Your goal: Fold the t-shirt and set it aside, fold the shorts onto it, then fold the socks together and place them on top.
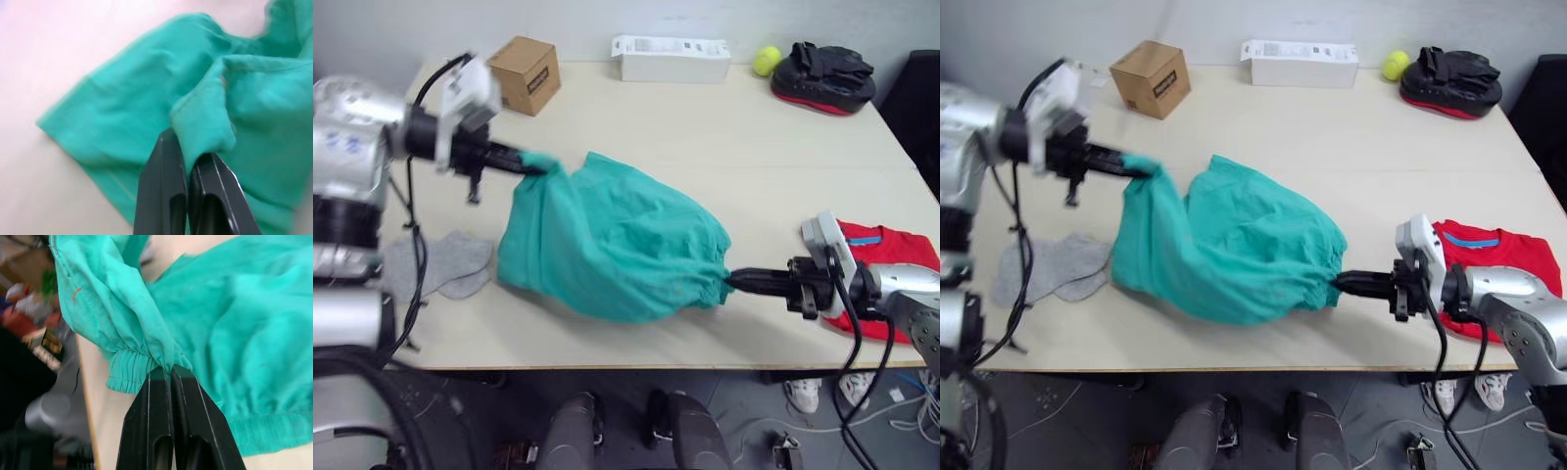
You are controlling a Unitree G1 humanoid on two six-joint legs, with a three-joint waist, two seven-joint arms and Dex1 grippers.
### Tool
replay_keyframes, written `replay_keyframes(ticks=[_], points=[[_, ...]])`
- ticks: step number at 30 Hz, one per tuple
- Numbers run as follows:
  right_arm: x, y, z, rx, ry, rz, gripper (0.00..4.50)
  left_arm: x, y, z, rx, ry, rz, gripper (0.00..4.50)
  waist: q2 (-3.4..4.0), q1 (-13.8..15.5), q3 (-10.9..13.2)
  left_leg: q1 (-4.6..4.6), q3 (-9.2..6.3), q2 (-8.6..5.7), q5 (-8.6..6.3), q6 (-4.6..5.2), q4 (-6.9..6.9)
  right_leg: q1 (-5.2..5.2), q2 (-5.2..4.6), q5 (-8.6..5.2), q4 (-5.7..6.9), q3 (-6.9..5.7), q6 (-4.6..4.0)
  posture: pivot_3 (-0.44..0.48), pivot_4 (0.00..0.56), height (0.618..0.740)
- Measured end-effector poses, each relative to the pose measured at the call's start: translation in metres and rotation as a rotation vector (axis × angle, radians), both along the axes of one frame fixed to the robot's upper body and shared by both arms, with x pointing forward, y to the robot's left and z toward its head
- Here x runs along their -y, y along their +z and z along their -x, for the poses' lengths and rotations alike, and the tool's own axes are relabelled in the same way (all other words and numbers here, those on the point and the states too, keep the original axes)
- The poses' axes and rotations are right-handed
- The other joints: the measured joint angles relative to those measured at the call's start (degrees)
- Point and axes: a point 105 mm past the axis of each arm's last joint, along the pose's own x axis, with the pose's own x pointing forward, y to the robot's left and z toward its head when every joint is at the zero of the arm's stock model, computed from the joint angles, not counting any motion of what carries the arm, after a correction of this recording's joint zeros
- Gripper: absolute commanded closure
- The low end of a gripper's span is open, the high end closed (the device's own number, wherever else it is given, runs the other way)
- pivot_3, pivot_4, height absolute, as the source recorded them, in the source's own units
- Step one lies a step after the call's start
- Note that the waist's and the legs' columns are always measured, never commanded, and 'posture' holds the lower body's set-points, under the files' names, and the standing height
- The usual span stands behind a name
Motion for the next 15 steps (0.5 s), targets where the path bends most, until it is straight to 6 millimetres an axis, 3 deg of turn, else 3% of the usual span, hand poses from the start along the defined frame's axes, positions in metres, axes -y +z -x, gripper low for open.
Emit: replay_keyframes(ticks=[3, 5, 9, 15], points=[[0.004, 0.002, -0.019, -0.019, -0.117, -0.061, 4.50, 0.023, 0.008, -0.031, 0.153, 0.083, -0.007, 4.45, 0.00, -0.9, 0.0, -0.52, 0.14, -0.02, -0.08, 0.13, 0.10, -0.55, -0.04, 0.12, 0.06, 0.14, 0.21, 0.000, 0.150, 0.740], [0.007, 0.003, -0.029, -0.025, -0.185, -0.085, 4.50, 0.030, -0.002, -0.045, 0.211, 0.137, -0.031, 4.45, 0.00, -1.3, 0.0, -0.58, 0.22, -0.04, -0.09, 0.15, 0.09, -0.69, -0.07, 0.12, 0.14, 0.18, 0.22, 0.000, 0.150, 0.740], [0.022, 0.000, -0.042, -0.054, -0.335, -0.105, 4.50, 0.023, -0.023, -0.067, 0.292, 0.305, -0.083, 4.45, -0.04, -1.8, 0.0, -0.66, 0.22, 0.01, -0.08, 0.13, 0.19, -0.79, -0.04, 0.12, 0.20, 0.18, 0.22, 0.000, 0.150, 0.740], [0.031, -0.013, -0.046, -0.068, -0.436, -0.054, 4.50, 0.017, -0.034, -0.076, 0.336, 0.402, -0.123, 4.45, -0.05, -1.8, 0.0, -0.63, 0.23, 0.03, -0.13, 0.21, 0.63, -0.74, -0.11, 0.12, 0.26, 0.31, 0.22, 0.000, 0.150, 0.740]])
